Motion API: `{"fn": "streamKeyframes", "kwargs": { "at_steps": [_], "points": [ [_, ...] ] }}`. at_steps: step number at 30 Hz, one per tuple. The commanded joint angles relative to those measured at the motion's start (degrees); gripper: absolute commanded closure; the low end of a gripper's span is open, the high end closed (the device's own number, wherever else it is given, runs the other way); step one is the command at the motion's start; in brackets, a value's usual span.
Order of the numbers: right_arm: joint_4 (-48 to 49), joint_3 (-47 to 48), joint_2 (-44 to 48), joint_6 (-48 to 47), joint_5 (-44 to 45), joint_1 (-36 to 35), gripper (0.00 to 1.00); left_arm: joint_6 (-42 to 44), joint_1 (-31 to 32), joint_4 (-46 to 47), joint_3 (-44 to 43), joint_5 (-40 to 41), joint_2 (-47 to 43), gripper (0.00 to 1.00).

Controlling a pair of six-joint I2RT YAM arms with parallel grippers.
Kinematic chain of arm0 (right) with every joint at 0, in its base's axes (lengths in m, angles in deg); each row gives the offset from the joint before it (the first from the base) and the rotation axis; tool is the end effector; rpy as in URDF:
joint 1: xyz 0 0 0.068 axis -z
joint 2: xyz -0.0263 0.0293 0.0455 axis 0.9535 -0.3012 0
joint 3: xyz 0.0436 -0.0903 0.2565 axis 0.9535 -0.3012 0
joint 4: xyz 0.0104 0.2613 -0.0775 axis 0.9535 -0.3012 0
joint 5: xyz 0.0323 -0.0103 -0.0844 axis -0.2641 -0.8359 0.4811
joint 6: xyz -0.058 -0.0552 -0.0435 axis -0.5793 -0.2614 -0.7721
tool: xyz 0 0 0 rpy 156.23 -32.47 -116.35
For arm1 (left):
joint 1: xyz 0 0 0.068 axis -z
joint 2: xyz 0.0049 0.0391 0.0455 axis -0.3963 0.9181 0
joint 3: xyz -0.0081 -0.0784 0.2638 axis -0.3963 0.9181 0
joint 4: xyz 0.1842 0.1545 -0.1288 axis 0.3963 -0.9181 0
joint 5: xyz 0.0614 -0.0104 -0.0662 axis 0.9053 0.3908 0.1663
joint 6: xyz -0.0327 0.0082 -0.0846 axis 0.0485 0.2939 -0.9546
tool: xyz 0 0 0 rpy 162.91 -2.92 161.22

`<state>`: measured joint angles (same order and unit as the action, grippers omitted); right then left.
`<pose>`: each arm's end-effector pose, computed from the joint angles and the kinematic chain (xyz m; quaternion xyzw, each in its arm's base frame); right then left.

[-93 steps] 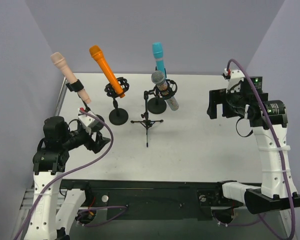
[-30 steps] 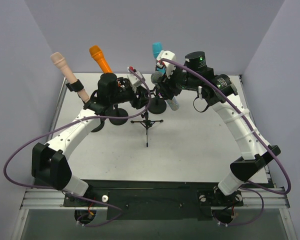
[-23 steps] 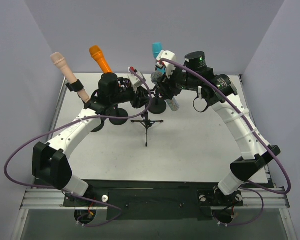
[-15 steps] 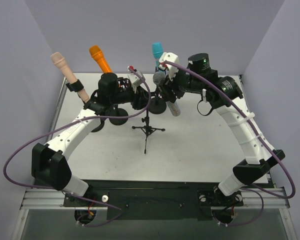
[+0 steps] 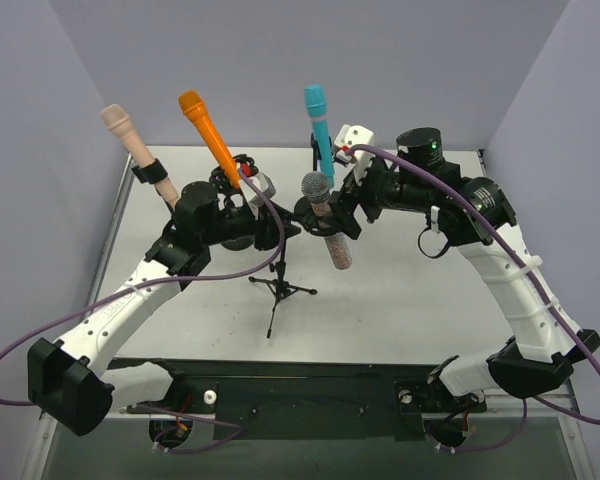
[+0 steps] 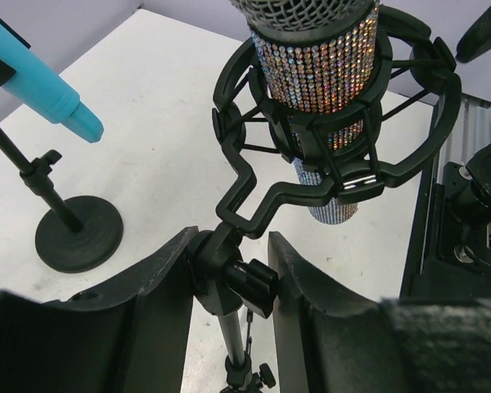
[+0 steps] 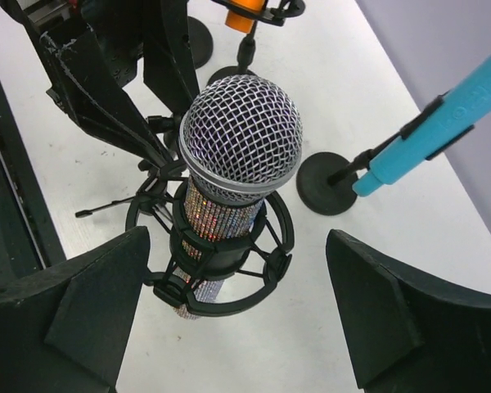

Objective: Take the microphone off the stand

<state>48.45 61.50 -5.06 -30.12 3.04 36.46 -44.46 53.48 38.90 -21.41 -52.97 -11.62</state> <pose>0.2364 0.2149 0.5074 -0.4886 0.6080 0.2457 0.5755 0.2590 -0.2088 0.3614 0.3898 0.6371 -0.4042 0.5280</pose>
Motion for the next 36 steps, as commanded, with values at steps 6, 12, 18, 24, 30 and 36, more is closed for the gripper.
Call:
{"fn": "streamKeyframes", "kwargs": {
  "at_steps": [6,12,18,24,30,36],
  "points": [
    [1.42,2.87,-3.96,2.86,-2.72,-5.2,0.16,-0.48,1.69,10.43,5.28,7.34,-6.16,1.0],
    [0.55,4.19,-5.46,1.81,-1.13,-8.37,0.21,0.4,2.21,7.97,8.27,7.96,-10.29,0.26],
    [0.02,2.88,-4.67,-1.44,0.01,-9.69,0.3,1.99,2.56,4.45,8.11,5.77,-11.27,0.25],
    [0.98,2.0,-4.41,-3.11,1.24,-9.78,0.29,2.16,2.48,3.75,6.35,2.87,-9.6,0.31],
    [5.2,1.12,-5.37,-0.57,0.72,-9.78,0.21,1.46,2.39,2.43,6.17,1.98,-9.51,0.35],
    [6.61,1.39,-6.52,3.48,-3.59,-10.74,0.28,-0.64,2.3,0.76,7.13,8.47,-10.91,0.1]
  ]
}}
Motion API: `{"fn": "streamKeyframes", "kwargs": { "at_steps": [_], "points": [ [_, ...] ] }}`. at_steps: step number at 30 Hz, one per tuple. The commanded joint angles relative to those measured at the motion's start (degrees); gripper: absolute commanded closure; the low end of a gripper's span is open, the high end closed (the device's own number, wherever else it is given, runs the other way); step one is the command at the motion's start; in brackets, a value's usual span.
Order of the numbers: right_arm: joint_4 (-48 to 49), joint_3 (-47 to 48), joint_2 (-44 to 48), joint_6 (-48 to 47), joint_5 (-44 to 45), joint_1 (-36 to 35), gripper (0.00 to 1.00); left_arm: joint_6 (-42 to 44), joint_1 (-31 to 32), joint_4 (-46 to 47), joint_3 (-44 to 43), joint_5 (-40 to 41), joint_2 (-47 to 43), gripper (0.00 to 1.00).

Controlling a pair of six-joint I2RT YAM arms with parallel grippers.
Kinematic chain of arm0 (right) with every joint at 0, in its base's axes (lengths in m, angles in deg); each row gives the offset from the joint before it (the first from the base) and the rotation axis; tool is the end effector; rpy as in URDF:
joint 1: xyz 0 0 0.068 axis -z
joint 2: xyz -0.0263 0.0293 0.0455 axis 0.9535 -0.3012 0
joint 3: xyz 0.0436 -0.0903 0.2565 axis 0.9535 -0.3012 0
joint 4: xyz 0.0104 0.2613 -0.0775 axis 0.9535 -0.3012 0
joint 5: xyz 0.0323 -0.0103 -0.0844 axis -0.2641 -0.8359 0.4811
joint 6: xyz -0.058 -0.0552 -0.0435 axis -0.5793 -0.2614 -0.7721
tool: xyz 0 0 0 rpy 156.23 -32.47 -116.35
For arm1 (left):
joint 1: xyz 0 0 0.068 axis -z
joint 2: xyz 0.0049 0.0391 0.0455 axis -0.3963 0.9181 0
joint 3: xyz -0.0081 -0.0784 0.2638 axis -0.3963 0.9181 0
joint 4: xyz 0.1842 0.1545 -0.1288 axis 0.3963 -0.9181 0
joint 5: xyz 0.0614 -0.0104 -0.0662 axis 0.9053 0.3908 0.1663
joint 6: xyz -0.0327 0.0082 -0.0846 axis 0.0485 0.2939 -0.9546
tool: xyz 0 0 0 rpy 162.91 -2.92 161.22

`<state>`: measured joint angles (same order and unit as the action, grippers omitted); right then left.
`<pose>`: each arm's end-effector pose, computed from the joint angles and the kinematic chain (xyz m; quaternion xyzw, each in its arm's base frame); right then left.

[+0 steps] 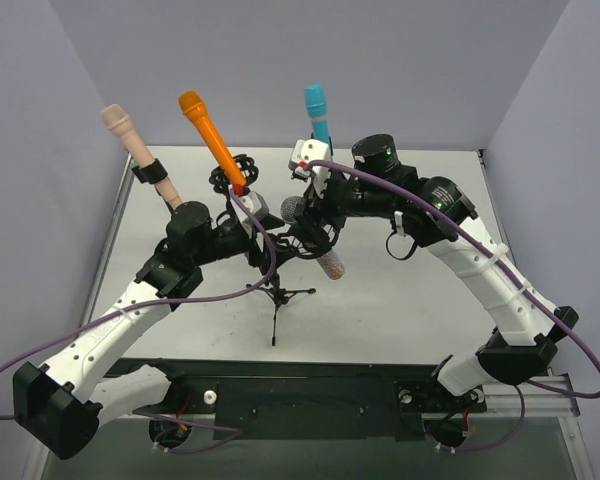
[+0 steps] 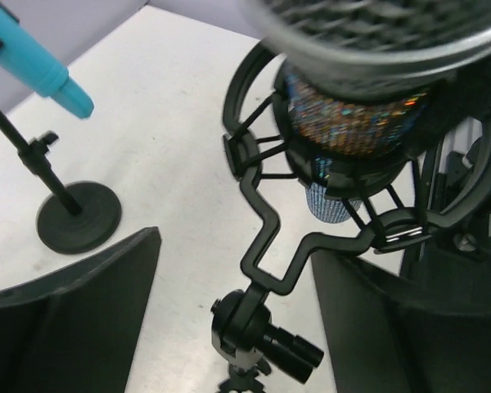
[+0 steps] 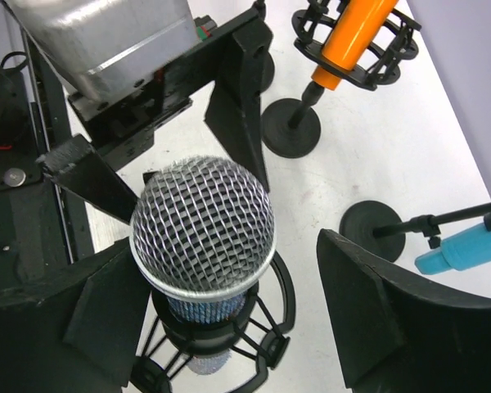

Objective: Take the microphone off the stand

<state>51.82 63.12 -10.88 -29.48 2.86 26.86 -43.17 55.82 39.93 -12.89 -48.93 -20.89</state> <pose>0.2236 0.2785 0.4937 -0.5366 0.5716 0.2970 0.5452 0.2228 -0.1962 0.3508 0.3917 0.6283 -0.3868 0.5497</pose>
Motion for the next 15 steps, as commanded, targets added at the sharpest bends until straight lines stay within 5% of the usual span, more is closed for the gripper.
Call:
{"fn": "streamKeyframes", "kwargs": {
  "at_steps": [1,7,12,15],
  "points": [
    [2.98,-0.5,-0.7,2.84,-3.94,-1.24,0.3,-1.85,0.05,-0.53,-1.3,4.88,-2.08,0.1],
    [1.66,-1.29,-0.79,2.4,-4.65,-2.03,0.41,-1.76,0.05,-0.88,-1.03,2.42,-3.49,0.11],
    [0.61,-0.94,-0.96,0.83,-3.68,-2.3,0.48,-0.89,-0.39,-0.44,-2.26,-1.09,-2.88,0.27],
    [-1.58,0.98,-1.58,-0.67,-3.6,-2.65,0.61,0.68,-0.56,-0.44,-2.09,-2.32,-2.17,0.3]
  ]
}}
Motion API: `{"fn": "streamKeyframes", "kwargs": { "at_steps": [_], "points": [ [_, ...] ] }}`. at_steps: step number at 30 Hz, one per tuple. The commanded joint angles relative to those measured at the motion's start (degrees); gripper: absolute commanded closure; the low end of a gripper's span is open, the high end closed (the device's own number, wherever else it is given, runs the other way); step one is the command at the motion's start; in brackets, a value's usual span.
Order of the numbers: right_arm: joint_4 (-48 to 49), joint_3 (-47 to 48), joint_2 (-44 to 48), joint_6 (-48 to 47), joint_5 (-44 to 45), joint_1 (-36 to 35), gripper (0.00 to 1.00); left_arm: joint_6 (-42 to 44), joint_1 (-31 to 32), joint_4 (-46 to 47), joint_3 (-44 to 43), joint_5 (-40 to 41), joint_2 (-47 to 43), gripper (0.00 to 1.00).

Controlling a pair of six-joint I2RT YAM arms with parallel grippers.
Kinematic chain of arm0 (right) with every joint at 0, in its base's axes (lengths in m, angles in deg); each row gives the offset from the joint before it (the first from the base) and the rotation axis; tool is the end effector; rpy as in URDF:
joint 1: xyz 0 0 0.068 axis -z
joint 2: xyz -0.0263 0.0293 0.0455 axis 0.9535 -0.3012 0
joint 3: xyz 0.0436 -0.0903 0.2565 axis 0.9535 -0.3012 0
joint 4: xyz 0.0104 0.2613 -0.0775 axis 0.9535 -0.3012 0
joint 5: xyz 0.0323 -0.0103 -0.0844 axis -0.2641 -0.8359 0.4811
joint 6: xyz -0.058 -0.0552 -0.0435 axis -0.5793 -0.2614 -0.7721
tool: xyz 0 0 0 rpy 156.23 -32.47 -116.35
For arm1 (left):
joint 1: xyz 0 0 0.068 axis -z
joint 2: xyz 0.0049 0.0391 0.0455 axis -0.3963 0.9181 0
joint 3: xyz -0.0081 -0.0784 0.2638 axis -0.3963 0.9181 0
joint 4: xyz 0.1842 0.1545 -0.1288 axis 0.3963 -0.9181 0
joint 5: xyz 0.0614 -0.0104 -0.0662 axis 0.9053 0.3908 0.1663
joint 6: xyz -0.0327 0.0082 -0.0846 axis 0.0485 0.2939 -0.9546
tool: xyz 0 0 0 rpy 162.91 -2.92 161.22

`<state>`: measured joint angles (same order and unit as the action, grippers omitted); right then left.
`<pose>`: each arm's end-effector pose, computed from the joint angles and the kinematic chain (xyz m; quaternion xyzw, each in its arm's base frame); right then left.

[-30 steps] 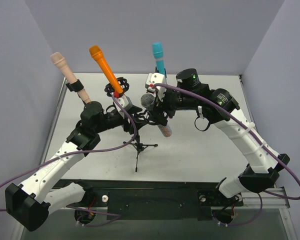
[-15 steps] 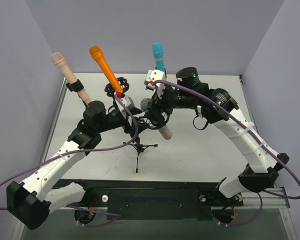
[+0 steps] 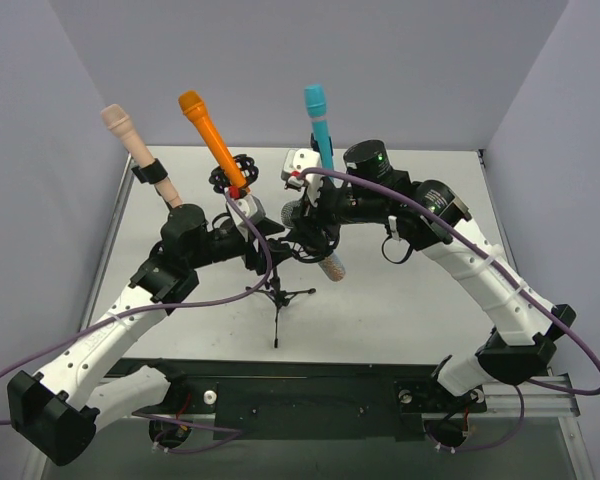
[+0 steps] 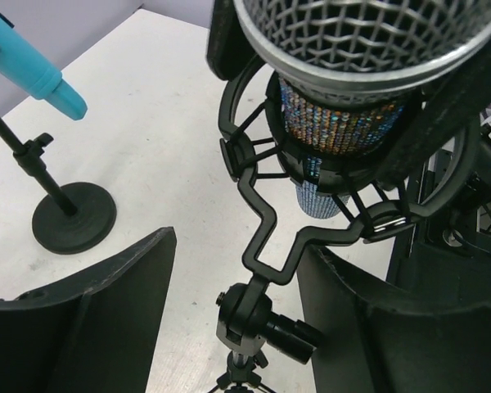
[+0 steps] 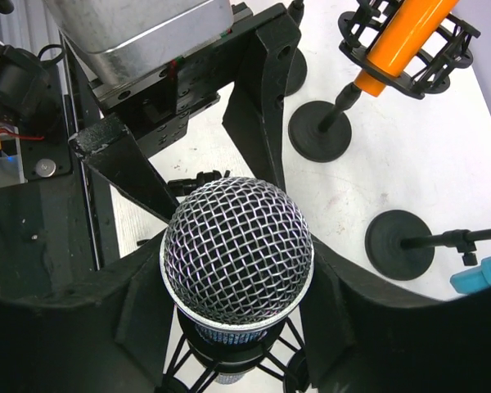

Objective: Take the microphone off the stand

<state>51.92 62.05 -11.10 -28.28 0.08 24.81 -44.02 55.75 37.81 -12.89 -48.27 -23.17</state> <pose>0.2121 0.2901 0.4864 -0.5520 0.5621 0.3292 0.5206 0.2154 -0.1902 0.3562 0.3835 0.6327 -0.3869 0.5503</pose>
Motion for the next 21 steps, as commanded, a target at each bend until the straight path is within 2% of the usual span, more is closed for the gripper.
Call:
{"fn": "streamKeyframes", "kwargs": {
  "at_steps": [1,4,6,8,10,15,19,21],
  "points": [
    [-1.96,2.76,-1.71,-2.22,-0.91,-0.68,0.65,1.72,-0.67,1.77,-1.83,-3.76,0.1,0.32],
    [-4.16,6.36,-3.11,-3.45,0.58,-1.64,0.92,2.95,-0.76,2.03,-0.95,-4.56,0.28,0.34],
    [-4.69,8.73,-3.73,-3.54,1.11,-2.35,0.95,4.27,-0.76,1.94,-0.16,-4.65,0.36,0.36],
    [-4.86,11.36,-4.52,-3.81,1.81,-3.31,0.98,5.32,-0.76,1.77,0.37,-4.48,0.37,0.46],
    [-4.86,14.7,-5.66,-3.72,2.61,-4.19,0.99,5.94,-0.76,1.68,0.81,-4.56,0.54,0.5],
    [-4.51,22.71,-8.22,-1.96,2.96,-5.51,1.0,5.85,-0.76,2.82,1.78,-4.56,0.45,0.53],
    [-3.99,23.07,-8.31,-3.01,3.66,-6.57,1.0,5.85,-0.85,3.17,2.22,-4.56,0.19,0.54],
    [-4.07,21.33,-7.87,-4.15,4.19,-6.74,1.0,5.85,-0.76,3.09,1.95,-3.95,-0.16,0.44]
  ]
}}
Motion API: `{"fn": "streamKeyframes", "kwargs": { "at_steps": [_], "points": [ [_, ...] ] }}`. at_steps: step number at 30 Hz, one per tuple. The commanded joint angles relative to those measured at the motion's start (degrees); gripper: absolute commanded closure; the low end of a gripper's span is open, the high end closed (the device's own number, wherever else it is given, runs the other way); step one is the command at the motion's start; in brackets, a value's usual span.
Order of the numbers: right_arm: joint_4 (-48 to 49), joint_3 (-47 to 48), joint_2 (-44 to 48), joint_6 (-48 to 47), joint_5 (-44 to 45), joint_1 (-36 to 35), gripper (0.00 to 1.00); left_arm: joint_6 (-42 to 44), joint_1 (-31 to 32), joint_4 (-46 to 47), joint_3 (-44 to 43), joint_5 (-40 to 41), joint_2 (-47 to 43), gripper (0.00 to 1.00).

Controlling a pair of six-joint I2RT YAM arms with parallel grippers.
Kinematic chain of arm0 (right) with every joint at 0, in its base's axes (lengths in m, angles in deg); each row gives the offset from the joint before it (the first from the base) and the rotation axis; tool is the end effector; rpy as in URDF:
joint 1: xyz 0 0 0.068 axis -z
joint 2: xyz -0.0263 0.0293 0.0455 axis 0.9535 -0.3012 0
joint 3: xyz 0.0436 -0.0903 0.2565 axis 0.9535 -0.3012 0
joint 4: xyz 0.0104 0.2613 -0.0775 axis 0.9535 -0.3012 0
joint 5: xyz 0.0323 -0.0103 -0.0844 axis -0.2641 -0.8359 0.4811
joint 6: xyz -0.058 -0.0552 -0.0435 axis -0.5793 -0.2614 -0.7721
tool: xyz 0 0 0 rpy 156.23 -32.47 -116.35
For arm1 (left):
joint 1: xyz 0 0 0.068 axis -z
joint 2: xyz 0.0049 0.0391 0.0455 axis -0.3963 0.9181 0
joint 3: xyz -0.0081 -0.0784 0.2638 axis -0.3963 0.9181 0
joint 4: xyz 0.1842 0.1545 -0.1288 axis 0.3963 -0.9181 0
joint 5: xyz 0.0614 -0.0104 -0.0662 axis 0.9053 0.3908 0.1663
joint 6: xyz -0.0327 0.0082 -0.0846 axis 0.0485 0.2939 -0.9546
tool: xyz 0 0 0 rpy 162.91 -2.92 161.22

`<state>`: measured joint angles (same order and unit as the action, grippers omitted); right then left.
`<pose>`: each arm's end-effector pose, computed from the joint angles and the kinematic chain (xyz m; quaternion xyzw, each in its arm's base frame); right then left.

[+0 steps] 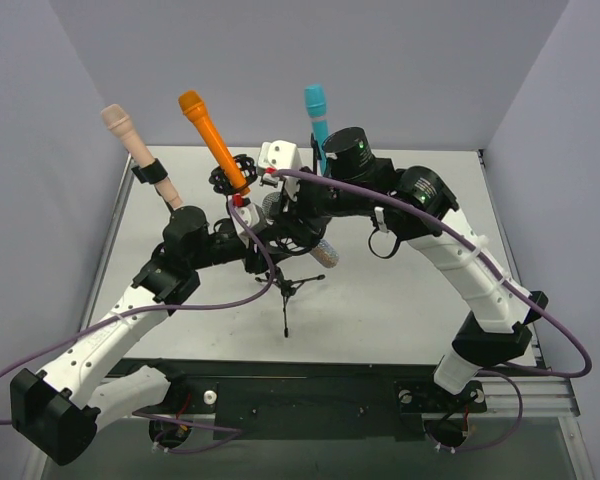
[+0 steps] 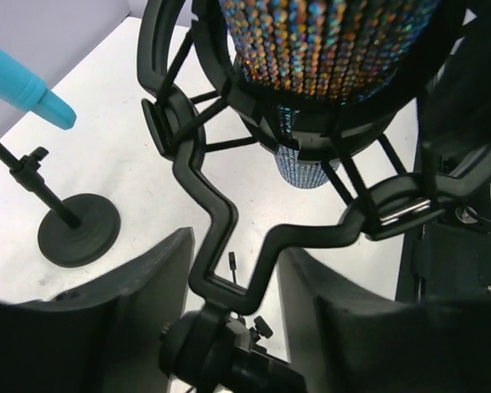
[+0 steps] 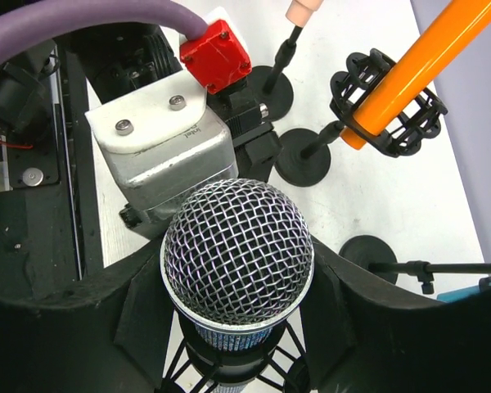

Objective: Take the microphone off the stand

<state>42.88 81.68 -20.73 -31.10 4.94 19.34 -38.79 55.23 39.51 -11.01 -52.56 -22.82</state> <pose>0.2002 0.3208 0.5238 -0.5742 0.5372 0.3115 0.5336 0.2134 -0.1917 0.3460 0.4288 0.6039 -0.3831 0.5520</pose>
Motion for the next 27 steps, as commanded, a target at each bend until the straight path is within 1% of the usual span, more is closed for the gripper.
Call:
{"fn": "streamKeyframes", "kwargs": {
  "at_steps": [1,2,3,4,5,8,12,13,14,15,17,19,23,27],
  "points": [
    [4.98,0.9,2.29,-1.77,-0.05,-1.28,1.0,0.37,-0.24,1.12,0.07,1.56,-0.86,0.35],
    [4.98,-1.45,2.65,-2.74,0.3,-1.28,1.0,-0.33,-0.24,1.03,-0.19,2.44,-1.82,0.3],
    [5.06,-2.87,3.52,-3.27,1.09,-1.19,1.0,-0.6,-0.32,-0.01,-0.97,3.75,-2.27,0.21],
    [5.06,-5.15,4.49,-4.06,1.27,-1.11,1.0,-0.08,-0.33,-1.33,-1.59,3.76,-3.14,0.18],
    [5.15,-6.56,5.02,-4.41,1.53,-1.02,1.0,0.62,-0.33,-4.82,-3.34,3.42,-3.5,0.14],
    [5.06,-11.04,6.6,-5.12,2.06,-0.49,1.0,2.47,-0.5,-11.25,-6.95,3.41,-4.46,0.1],
    [5.06,-13.78,7.13,-4.51,1.89,0.48,1.0,3.71,-0.76,-14.61,-7.83,2.97,-5.08,0.08],
    [5.24,-13.7,7.05,-3.98,2.06,0.65,0.9,3.18,-0.68,-14.7,-8.1,3.06,-5.0,0.07],
    [5.07,-13.43,6.7,-2.58,2.06,0.74,0.82,2.66,-0.68,-15.05,-8.62,3.76,-4.82,0.03],
    [4.98,-12.39,6.61,-0.83,1.71,1.18,0.64,1.7,-0.68,-15.14,-9.15,3.85,-4.64,0.03],
    [4.8,-10.98,6.34,1.02,0.92,1.53,0.48,1.33,-0.68,-16.19,-10.82,3.15,-4.12,0.03],
    [4.63,-10.1,6.52,1.82,0.74,1.71,0.41,0.98,-0.68,-16.46,-12.4,2.19,-3.68,0.03],
    [3.22,-10.0,7.4,1.13,0.92,2.15,0.34,0.63,-0.68,-16.11,-14.86,0.95,-2.36,0.03],
    [2.96,-11.58,8.8,0.77,0.83,3.02,0.33,0.11,-0.59,-15.41,-15.66,-0.1,-1.22,0.03]
  ]
}}
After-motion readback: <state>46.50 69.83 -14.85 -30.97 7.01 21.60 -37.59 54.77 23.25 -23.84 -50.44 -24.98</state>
